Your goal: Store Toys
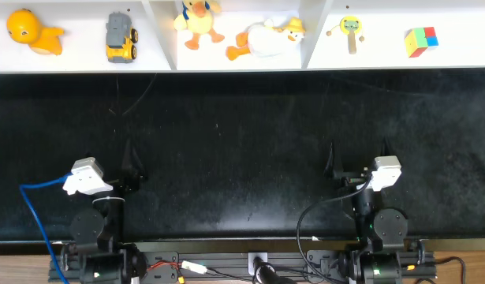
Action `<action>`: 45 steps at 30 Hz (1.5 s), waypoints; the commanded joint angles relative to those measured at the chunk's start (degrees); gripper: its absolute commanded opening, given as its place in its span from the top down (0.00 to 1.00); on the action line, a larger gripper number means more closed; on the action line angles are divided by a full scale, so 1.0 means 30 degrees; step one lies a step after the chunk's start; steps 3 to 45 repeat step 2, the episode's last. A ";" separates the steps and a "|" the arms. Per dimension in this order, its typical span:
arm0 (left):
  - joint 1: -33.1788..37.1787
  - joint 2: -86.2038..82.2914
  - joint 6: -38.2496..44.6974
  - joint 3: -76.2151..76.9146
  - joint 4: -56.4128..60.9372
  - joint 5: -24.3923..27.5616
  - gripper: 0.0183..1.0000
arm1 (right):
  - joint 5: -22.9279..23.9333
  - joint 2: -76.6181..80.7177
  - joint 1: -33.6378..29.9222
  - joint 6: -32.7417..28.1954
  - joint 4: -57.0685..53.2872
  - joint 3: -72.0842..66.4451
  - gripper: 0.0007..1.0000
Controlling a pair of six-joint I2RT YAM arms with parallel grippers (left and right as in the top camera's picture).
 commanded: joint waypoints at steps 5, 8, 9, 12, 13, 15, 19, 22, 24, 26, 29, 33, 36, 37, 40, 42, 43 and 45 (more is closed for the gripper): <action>-0.0146 -0.0233 0.0364 -0.0175 0.0095 0.0189 0.00 | 0.0197 -0.0160 -0.0029 -0.0117 0.0080 -0.0255 0.00; -0.0146 -0.0233 0.0364 -0.0175 0.0095 0.0189 0.00 | 0.0197 -0.0160 -0.0029 -0.0117 0.0080 -0.0255 0.00; -0.0146 -0.0233 0.0364 -0.0175 0.0095 0.0189 0.00 | 0.0197 -0.0160 -0.0029 -0.0117 0.0080 -0.0255 0.00; -0.0146 -0.0233 0.0364 -0.0175 0.0095 0.0189 0.00 | 0.0197 -0.0160 -0.0029 -0.0117 0.0080 -0.0255 0.00; -0.0146 -0.0233 0.0364 -0.0175 0.0095 0.0189 0.00 | 0.0197 -0.0160 -0.0029 -0.0117 0.0080 -0.0255 0.00; -0.0146 -0.0233 0.0364 -0.0175 0.0095 0.0189 0.00 | 0.0197 -0.0160 -0.0029 -0.0117 0.0080 -0.0255 0.00; -0.0146 -0.0233 0.0364 -0.0175 0.0095 0.0189 0.00 | 0.0197 -0.0160 -0.0029 -0.0117 0.0080 -0.0255 0.00; -0.0146 -0.0233 0.0364 -0.0175 0.0095 0.0189 0.00 | 0.0197 -0.0160 -0.0029 -0.0117 0.0080 -0.0255 0.00; -0.0146 -0.0233 0.0364 -0.0175 0.0095 0.0189 0.00 | 0.0197 -0.0160 -0.0029 -0.0117 0.0080 -0.0255 0.00; -0.0146 -0.0233 0.0364 -0.0175 0.0095 0.0189 0.00 | 0.0197 -0.0160 -0.0029 -0.0117 0.0080 -0.0255 0.00; -0.0146 -0.0233 0.0364 -0.0175 0.0095 0.0189 0.00 | 0.0197 -0.0160 -0.0029 -0.0117 0.0080 -0.0255 0.00; -0.0146 -0.0233 0.0364 -0.0175 0.0095 0.0189 0.00 | 0.0197 -0.0160 -0.0029 -0.0117 0.0080 -0.0255 0.00; -0.0146 -0.0233 0.0364 -0.0175 0.0095 0.0189 0.00 | 0.0197 -0.0160 -0.0029 -0.0117 0.0080 -0.0255 0.00; -0.0146 -0.0233 0.0364 -0.0175 0.0095 0.0189 0.00 | 0.0197 -0.0160 -0.0029 -0.0117 0.0080 -0.0255 0.00; -0.0146 -0.0233 0.0364 -0.0175 0.0095 0.0189 0.00 | 0.0197 -0.0160 -0.0029 -0.0117 0.0080 -0.0255 0.00; -0.0146 -0.0233 0.0364 -0.0175 0.0095 0.0189 0.00 | 0.0197 -0.0160 -0.0029 -0.0117 0.0080 -0.0255 0.00; -0.0146 -0.0233 0.0364 -0.0175 0.0095 0.0189 0.00 | 0.0197 -0.0160 -0.0029 -0.0117 0.0080 -0.0255 0.00; -0.0146 -0.0233 0.0364 -0.0175 0.0095 0.0189 0.00 | 0.0197 -0.0160 -0.0029 -0.0117 0.0080 -0.0255 0.00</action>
